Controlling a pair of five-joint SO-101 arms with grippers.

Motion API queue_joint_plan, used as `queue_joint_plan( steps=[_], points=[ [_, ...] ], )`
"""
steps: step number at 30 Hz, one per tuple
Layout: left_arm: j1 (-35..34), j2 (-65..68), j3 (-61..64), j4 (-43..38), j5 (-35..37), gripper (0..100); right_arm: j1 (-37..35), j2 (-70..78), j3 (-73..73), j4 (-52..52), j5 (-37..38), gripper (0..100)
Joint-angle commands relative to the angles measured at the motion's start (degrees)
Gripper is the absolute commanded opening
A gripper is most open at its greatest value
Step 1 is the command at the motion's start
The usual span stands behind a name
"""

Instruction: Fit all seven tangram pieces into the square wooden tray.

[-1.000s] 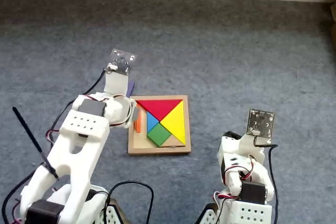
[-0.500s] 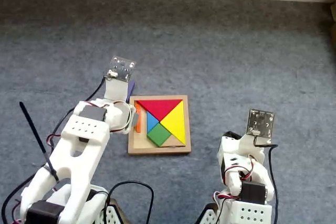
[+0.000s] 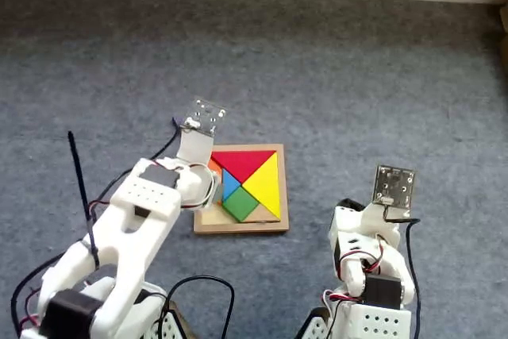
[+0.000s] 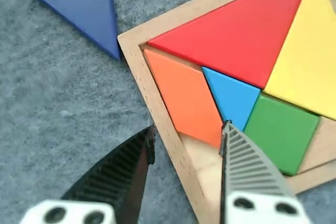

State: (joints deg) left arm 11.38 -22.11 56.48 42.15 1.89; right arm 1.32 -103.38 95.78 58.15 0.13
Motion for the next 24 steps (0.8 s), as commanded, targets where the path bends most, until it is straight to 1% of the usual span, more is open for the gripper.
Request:
queue_joint_plan(
  steps=[1, 7, 11, 17, 20, 24],
  points=[
    [-0.5, 0.7, -4.5, 0.4, 0.1, 21, 0.7, 0.2, 6.3, -1.2, -0.2, 0.5],
    [0.7, 0.7, -4.6, 1.1, 0.0, 21, 0.7, 0.2, 6.3, -1.2, -0.2, 0.5],
    [1.0, 6.0, -6.9, 1.1, -0.1, 21, 0.7, 0.2, 6.3, -1.2, -0.2, 0.5],
    [0.7, 16.5, -17.5, 8.8, 0.4, 21, 0.7, 0.2, 6.3, -1.2, -0.2, 0.5],
    [0.7, 16.9, -18.5, 9.5, 2.8, 18, 0.7, 0.2, 6.3, -1.2, -0.2, 0.5],
    [0.6, 16.7, -18.8, 9.5, 3.3, 18, 0.7, 0.2, 6.3, -1.2, -0.2, 0.5]
  ],
)
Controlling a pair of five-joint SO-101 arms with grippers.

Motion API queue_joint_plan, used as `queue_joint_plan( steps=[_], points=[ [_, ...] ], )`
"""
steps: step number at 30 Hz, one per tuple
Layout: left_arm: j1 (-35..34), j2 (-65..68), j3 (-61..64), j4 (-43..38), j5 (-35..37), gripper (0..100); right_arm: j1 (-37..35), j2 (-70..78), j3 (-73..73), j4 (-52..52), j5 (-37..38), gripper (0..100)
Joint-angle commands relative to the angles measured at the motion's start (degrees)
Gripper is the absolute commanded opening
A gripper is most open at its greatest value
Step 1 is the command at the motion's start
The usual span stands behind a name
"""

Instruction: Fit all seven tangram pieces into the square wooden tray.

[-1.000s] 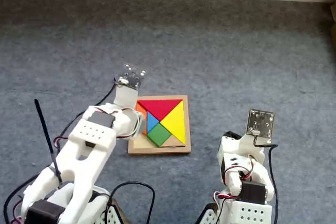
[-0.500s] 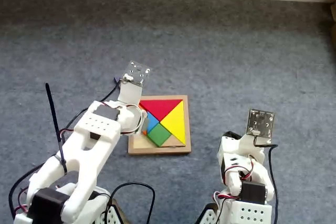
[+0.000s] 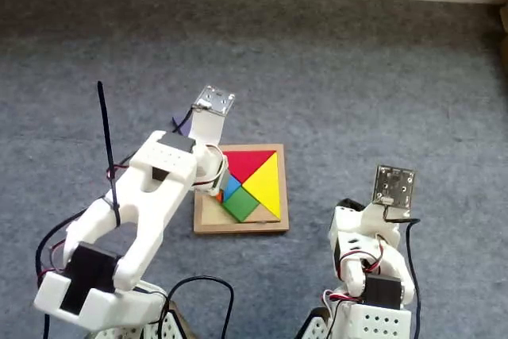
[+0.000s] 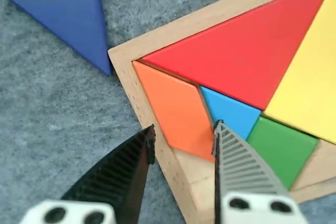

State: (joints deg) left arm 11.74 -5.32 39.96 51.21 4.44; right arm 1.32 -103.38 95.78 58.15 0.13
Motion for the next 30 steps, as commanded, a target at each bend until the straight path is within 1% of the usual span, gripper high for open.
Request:
queue_joint_plan(
  steps=[1, 4, 8, 10, 13, 16, 22, 27, 30],
  points=[
    [0.2, -0.7, -2.2, 0.4, 0.8, 18, 0.7, 0.2, 6.3, -1.2, -0.2, 0.5],
    [-0.1, -4.5, -2.0, 0.5, 0.8, 18, 0.7, 0.2, 6.3, -1.2, -0.2, 0.5],
    [-3.4, -11.6, -2.3, 0.3, 0.8, 18, 0.7, 0.2, 6.3, -1.2, -0.2, 0.5],
    [-4.5, -14.1, -4.4, 0.3, 0.8, 18, 0.7, 0.2, 6.3, -1.2, -0.2, 0.5],
    [-4.6, -13.6, -8.4, 0.5, 0.8, 18, 0.7, 0.2, 6.3, -1.2, -0.2, 0.5],
    [-4.5, -9.2, -12.2, 0.5, 0.9, 18, 0.7, 0.2, 6.3, -1.2, -0.2, 0.5],
    [-6.9, 5.7, -19.8, -0.4, 1.0, 17, 0.7, 0.2, 6.3, -1.1, -0.2, 0.5],
    [-10.9, 17.5, -28.0, -1.9, 5.9, 17, 0.7, 0.2, 6.3, -0.8, -0.2, 0.5],
    [-11.2, 24.5, -34.2, -1.8, 6.2, 17, 0.7, 0.2, 6.3, -0.8, -0.2, 0.5]
  ],
)
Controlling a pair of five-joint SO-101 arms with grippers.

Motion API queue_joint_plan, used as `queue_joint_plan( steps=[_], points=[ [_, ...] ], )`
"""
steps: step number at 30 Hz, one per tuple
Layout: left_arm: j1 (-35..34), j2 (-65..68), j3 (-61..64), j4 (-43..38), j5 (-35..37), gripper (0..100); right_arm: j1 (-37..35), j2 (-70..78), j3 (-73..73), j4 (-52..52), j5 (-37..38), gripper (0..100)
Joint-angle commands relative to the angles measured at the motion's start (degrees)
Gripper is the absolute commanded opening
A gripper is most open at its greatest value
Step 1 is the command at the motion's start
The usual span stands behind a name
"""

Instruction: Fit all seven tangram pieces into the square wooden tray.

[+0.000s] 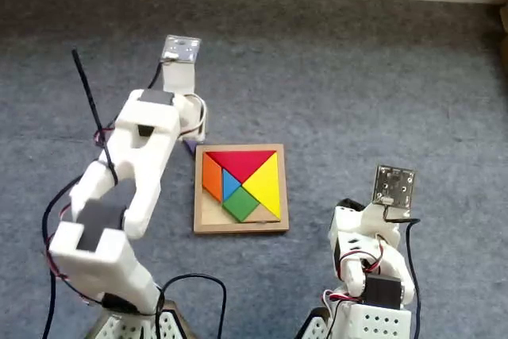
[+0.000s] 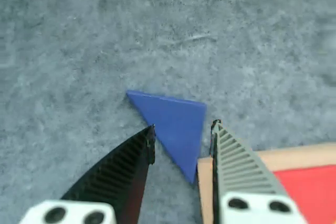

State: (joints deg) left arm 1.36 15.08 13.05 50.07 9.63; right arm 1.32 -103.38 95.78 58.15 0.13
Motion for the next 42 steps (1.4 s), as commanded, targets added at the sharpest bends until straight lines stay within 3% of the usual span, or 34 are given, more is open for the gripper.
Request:
queue_joint_plan(
  steps=[1, 13, 19, 26, 30, 33, 42],
  points=[
    [-0.9, 6.5, -9.2, 0.1, 1.0, 17, 0.6, 0.2, 6.3, -0.8, -0.2, 0.5],
    [-2.8, 29.9, -44.7, 28.0, 1.4, 17, 0.5, 0.2, 6.3, -0.8, -0.2, 0.5],
    [-3.7, 36.7, -56.0, 38.2, 1.4, 17, 0.5, 0.2, 6.3, -0.8, -0.2, 0.5],
    [-8.0, 38.2, -57.7, 42.3, 1.4, 17, 0.7, 0.2, 6.3, -0.8, -0.2, 0.5],
    [-11.2, 38.1, -57.6, 43.1, 0.9, 9, 0.7, 0.2, 6.3, -0.8, -0.2, 0.5],
    [-13.0, 38.1, -57.9, 44.4, 0.9, 8, 0.7, 0.2, 6.3, -0.8, -0.2, 0.5],
    [-12.1, 31.3, -57.5, 48.0, 0.8, 6, 0.6, 0.2, 6.3, -0.8, -0.2, 0.5]
  ],
)
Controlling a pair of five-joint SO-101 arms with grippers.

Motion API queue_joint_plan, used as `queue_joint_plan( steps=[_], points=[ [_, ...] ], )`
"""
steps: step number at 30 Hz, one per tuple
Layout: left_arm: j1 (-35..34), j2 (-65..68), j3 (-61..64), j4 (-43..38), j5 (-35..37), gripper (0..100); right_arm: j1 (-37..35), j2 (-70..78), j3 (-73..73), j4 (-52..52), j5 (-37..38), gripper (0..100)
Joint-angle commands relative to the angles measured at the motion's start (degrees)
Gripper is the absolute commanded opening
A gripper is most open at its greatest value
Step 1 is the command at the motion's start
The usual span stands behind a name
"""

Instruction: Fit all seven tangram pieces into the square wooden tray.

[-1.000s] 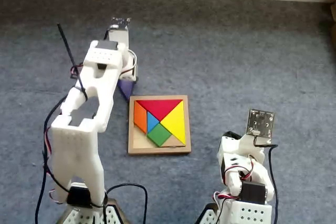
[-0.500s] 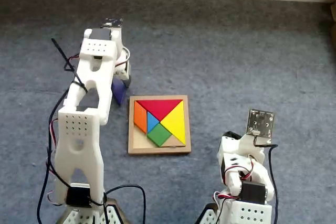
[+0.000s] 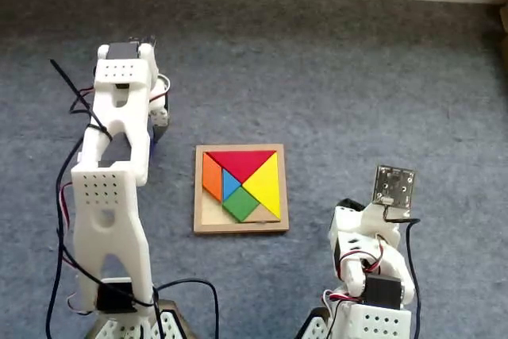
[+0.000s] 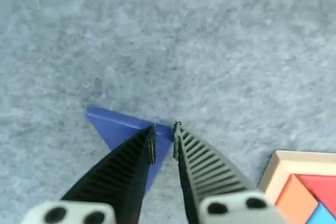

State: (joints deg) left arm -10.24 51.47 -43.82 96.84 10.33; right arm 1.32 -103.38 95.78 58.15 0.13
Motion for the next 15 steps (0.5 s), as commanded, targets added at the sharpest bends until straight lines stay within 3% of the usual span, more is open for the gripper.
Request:
queue_joint_plan(
  steps=[1, 3, 15],
  points=[
    [-0.6, -5.8, -0.6, 1.2, 0.1, 5, 0.6, 0.2, 6.3, -0.8, -0.2, 0.5],
    [-0.7, -6.7, -0.6, 1.2, 0.1, 0, 0.6, 0.2, 6.3, -0.8, -0.2, 0.5],
    [-0.9, -13.8, 6.2, 1.1, 0.1, 0, 0.6, 0.2, 6.3, -0.8, -0.2, 0.5]
  ],
)
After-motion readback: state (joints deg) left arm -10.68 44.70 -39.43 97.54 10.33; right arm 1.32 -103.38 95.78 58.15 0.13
